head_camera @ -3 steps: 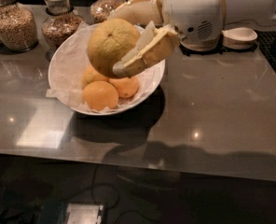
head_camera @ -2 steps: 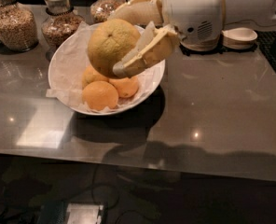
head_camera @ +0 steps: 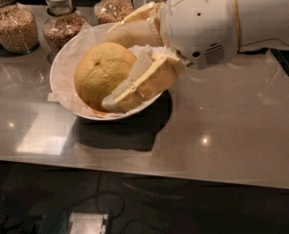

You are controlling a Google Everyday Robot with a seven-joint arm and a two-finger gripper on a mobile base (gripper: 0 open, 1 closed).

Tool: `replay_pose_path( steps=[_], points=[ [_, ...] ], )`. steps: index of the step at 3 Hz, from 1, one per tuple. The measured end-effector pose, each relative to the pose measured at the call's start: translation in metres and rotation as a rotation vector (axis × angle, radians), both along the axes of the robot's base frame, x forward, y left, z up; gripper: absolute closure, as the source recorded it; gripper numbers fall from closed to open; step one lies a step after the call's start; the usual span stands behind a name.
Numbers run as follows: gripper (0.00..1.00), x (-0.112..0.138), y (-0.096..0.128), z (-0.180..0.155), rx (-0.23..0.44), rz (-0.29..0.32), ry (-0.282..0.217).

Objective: Pick orange from white bowl

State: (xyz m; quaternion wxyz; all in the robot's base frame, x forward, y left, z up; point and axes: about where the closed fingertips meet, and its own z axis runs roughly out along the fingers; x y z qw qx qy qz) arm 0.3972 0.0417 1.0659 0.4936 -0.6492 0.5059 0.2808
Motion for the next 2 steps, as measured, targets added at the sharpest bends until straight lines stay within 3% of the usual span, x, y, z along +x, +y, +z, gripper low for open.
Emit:
replay_pose_path(
  steps=[1, 2],
  points=[
    [1.0, -0.0262, 0.0154, 0.0013, 0.04, 0.032, 0.015],
    [1.0, -0.0285, 0.018, 0.0041, 0.038, 0.034, 0.011]
  ],
)
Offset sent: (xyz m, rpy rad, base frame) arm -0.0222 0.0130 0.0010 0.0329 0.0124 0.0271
